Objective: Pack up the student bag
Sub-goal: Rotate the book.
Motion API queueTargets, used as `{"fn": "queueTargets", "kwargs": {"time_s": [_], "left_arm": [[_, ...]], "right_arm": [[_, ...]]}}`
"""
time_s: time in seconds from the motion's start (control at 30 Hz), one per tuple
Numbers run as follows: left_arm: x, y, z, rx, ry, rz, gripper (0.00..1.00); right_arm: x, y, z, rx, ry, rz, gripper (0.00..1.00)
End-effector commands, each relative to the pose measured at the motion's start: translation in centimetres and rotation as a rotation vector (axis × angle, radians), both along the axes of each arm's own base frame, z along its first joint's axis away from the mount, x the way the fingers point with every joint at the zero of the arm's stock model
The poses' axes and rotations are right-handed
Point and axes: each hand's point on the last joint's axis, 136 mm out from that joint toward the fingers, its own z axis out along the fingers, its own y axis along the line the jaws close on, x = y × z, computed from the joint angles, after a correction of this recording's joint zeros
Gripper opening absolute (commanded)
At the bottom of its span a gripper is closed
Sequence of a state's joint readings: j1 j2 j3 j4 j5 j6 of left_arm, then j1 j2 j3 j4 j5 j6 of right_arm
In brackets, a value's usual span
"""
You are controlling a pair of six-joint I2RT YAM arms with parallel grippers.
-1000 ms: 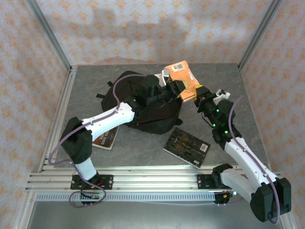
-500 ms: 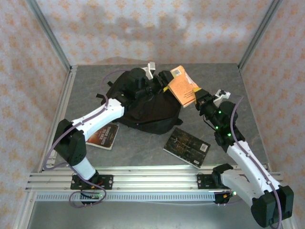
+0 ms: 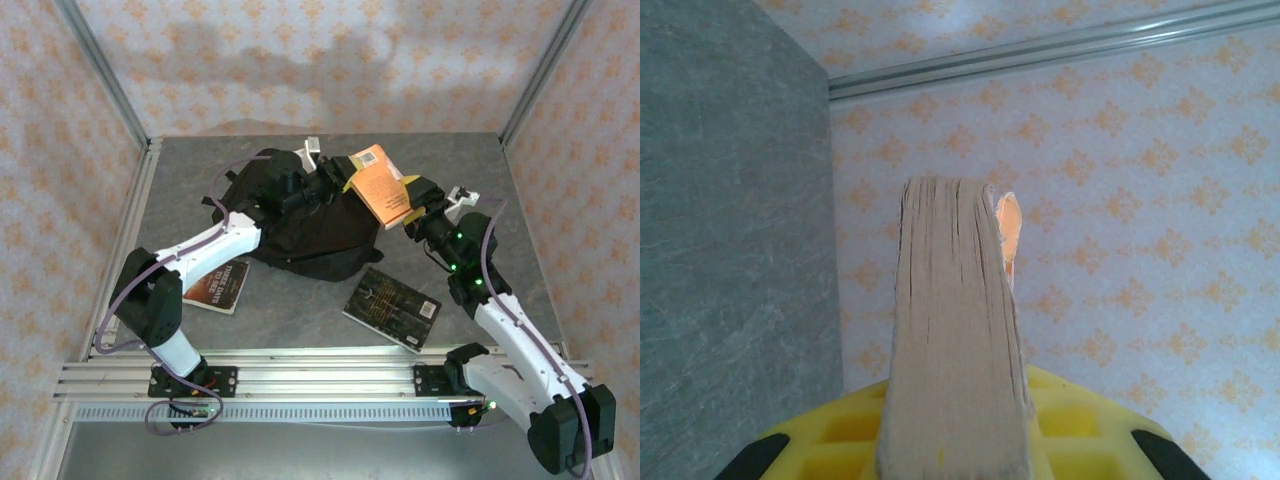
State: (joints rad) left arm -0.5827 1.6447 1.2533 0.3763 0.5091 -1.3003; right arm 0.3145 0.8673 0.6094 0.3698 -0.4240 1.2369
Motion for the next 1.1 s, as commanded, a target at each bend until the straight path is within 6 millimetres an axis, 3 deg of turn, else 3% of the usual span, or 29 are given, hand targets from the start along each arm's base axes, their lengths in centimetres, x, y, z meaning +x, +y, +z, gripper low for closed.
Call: {"fn": "queueTargets", "kwargs": {"time_s": [0.0,0.2,0.4,0.5,0.57,0.67,0.77,0.9,1.07], "left_arm": [[-0.4,-0.2,3.3,-0.083,-0.069,0.012,0.00],[-0.6,-0.9,2.1,-0.069,-0.047,0.006,0.00],[-0.6,-0.8,0.7,-0.009,-0.030,0.009,0.00],[-0.6,0.1,-0.5,0.146,-0.039,0.016,0.21],[-0.8,0.9,-2.2,0.327,-0.033,0.003,0.40],[-1.1,2.0,-4.8,0.630,-0.026,-0.050,0.52],[-0.8,2.7,-7.8,0.870,0.005,-0.132,0.56],[-0.1,4.2,-12.6,1.142,0.069,-0.230,0.58],[1.5,8.0,-15.0,1.438,0.082,-0.201,0.61]], "right_arm": [[-0.4,0.7,2.5,0.081,-0.102,0.039,0.74],[0.0,1.5,2.6,0.097,-0.102,0.045,0.59],[0.1,0.7,1.3,0.024,-0.063,-0.007,0.23],[-0.6,-0.9,0.0,-0.147,-0.001,-0.083,0.09],[-1.3,-3.5,-2.2,-0.319,0.124,-0.186,0.00],[-2.8,-8.0,-5.0,-0.570,0.308,-0.340,0.00],[-3.9,-10.5,-5.8,-0.700,0.370,-0.423,0.00],[-4.2,-11.2,-6.3,-0.737,0.360,-0.445,0.00],[-3.9,-10.7,-7.1,-0.753,0.360,-0.413,0.00]]}}
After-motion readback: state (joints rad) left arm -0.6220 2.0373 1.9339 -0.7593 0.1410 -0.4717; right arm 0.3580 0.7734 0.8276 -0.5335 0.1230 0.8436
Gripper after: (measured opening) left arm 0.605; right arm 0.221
